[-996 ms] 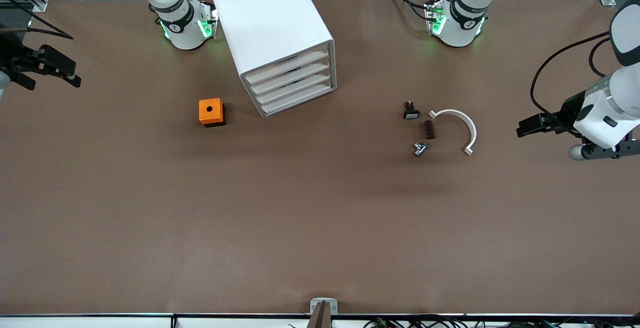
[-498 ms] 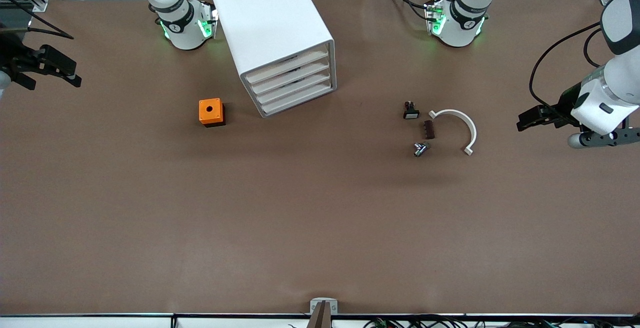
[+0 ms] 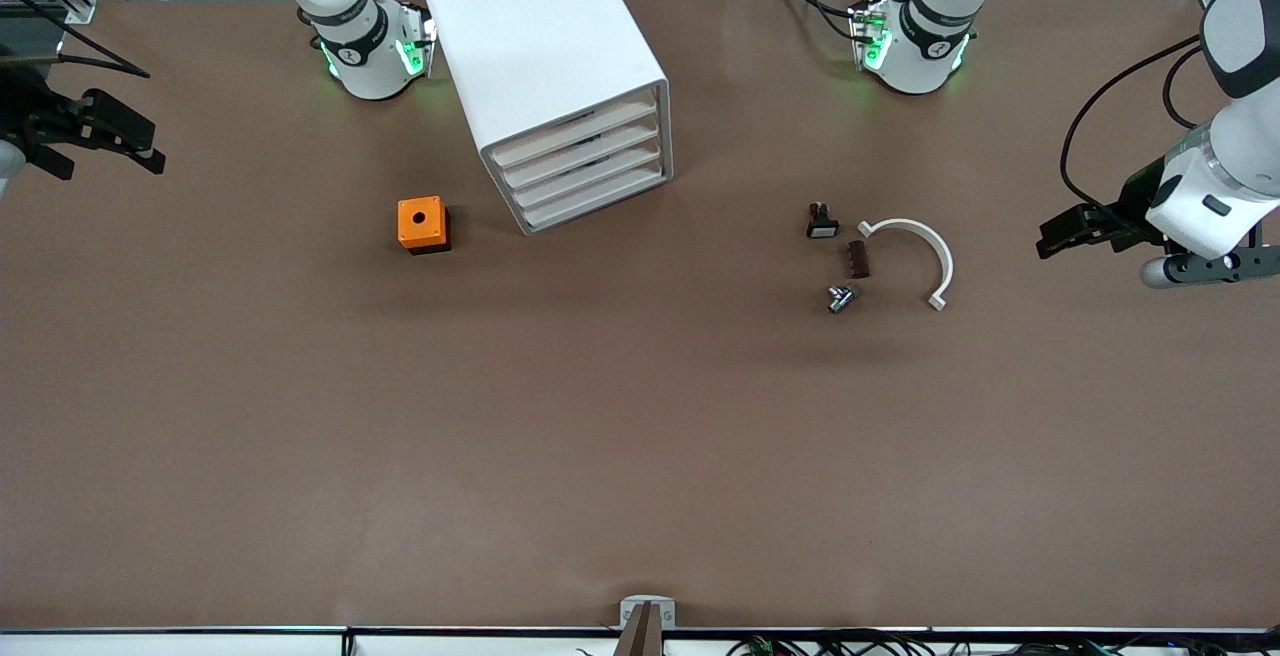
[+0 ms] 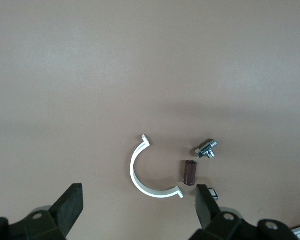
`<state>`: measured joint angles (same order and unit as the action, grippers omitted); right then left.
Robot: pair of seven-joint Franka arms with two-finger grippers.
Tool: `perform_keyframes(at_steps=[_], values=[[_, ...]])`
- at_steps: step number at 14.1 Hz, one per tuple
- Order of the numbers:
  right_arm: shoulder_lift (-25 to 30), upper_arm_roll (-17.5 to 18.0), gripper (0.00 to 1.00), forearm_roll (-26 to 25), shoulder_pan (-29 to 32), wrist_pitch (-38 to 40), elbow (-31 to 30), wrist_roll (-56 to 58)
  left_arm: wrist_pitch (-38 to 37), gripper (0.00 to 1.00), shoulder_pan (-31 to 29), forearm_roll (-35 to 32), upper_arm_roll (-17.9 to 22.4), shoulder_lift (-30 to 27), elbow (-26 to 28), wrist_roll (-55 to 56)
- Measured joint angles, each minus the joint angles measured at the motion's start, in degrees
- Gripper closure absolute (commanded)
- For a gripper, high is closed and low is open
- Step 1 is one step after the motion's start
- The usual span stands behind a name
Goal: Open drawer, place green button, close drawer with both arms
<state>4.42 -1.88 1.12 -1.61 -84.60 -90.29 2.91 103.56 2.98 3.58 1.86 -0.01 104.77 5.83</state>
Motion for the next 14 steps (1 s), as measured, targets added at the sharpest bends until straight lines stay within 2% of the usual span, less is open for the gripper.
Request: perform_keyframes(at_steps=[7, 14], values=[[0.0, 0.0, 0.0, 0.0, 0.0, 0.1, 0.0, 0.0, 0.6, 0.01, 0.0, 0.0, 0.2, -0.2, -2.8, -0.4], [0.0, 0.0, 0.0, 0.0, 0.0, 0.1, 0.0, 0.0, -6.9, 0.01, 0.1, 0.0, 0.3, -1.2, -10.4, -0.7]])
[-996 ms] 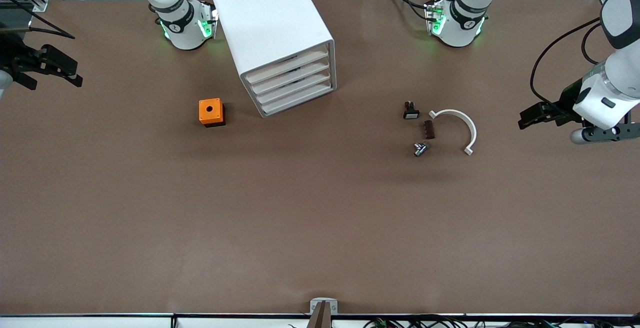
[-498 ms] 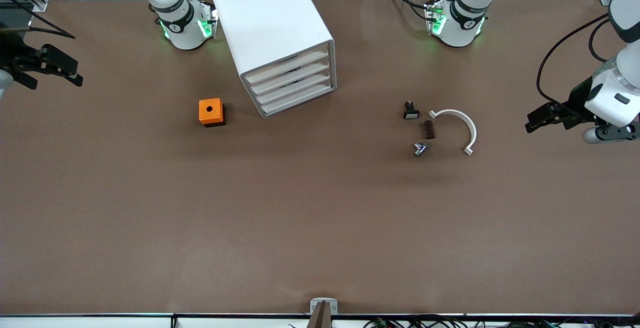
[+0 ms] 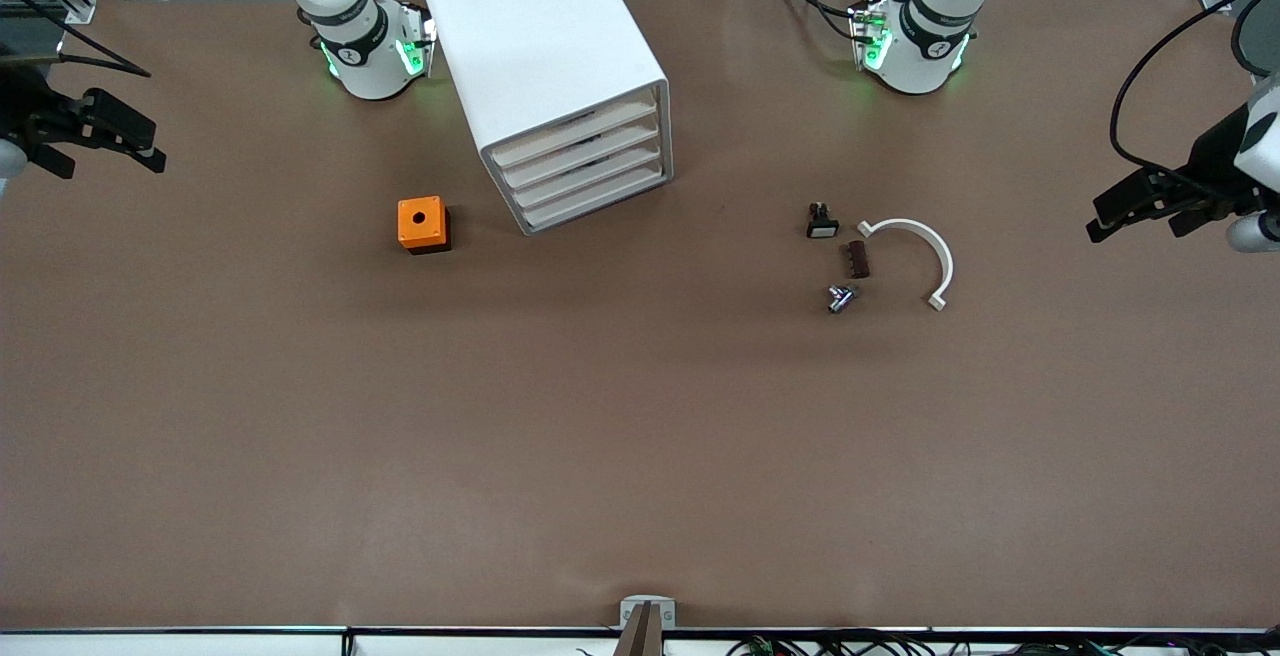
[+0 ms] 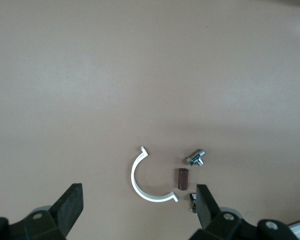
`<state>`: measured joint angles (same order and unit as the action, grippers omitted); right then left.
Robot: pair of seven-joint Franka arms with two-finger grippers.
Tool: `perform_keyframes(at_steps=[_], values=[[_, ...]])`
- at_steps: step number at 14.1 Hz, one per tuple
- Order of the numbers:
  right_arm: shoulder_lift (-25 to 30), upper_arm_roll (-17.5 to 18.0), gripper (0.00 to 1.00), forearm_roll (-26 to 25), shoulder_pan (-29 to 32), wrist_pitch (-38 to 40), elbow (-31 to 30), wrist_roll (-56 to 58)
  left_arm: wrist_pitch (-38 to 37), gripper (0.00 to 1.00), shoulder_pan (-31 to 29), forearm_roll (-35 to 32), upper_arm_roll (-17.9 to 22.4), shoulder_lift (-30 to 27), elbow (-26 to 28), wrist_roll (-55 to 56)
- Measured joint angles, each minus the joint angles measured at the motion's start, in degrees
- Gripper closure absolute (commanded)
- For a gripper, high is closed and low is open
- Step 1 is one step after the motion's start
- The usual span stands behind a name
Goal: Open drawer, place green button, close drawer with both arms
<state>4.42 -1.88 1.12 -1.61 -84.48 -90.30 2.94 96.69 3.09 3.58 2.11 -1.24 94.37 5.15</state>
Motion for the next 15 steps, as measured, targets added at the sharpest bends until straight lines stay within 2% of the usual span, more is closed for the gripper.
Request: perform_keyframes(at_steps=[15], values=[[0.0, 0.0, 0.0, 0.0, 0.0, 0.0, 0.0, 0.0, -1.6, 0.0, 0.1, 0.0, -0.1, 0.0, -0.9, 0.0]])
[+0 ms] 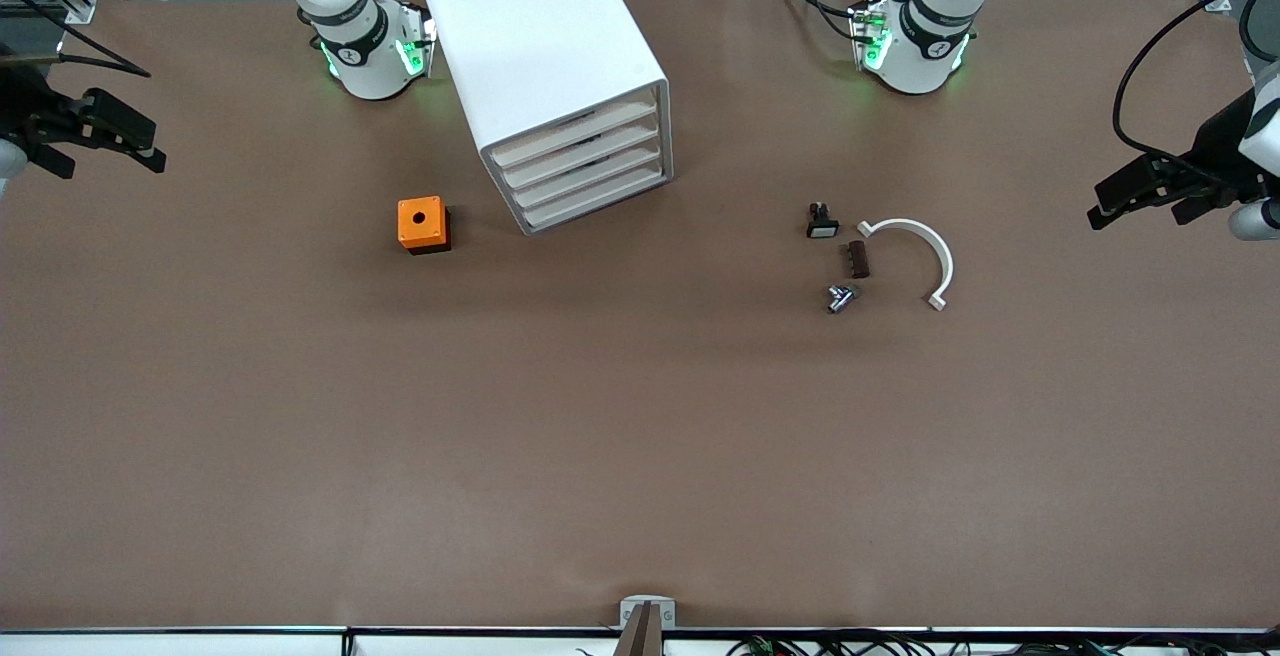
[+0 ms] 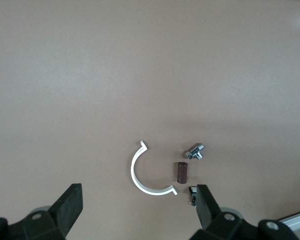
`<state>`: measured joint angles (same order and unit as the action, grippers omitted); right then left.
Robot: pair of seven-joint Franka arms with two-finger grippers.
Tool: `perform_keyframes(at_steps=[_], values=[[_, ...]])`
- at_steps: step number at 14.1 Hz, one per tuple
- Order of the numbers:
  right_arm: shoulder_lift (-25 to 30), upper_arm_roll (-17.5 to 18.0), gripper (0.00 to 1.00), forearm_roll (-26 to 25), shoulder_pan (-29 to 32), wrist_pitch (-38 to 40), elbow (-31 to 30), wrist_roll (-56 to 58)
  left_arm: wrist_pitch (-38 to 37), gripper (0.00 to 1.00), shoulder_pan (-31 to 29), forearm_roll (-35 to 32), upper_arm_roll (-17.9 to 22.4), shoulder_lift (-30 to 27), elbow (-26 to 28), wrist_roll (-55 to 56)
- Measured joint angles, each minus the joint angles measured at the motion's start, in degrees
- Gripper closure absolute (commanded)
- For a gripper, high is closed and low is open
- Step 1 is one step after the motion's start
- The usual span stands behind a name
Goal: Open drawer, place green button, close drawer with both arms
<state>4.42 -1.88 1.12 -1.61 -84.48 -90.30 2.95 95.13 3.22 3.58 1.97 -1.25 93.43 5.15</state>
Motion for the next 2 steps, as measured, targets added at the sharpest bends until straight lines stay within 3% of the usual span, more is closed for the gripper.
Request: perform_keyframes(at_steps=[2], values=[[0.0, 0.0, 0.0, 0.0, 0.0, 0.0, 0.0, 0.0, 0.0, 0.0, 0.0, 0.0, 0.0, 0.0, -0.2, 0.0]])
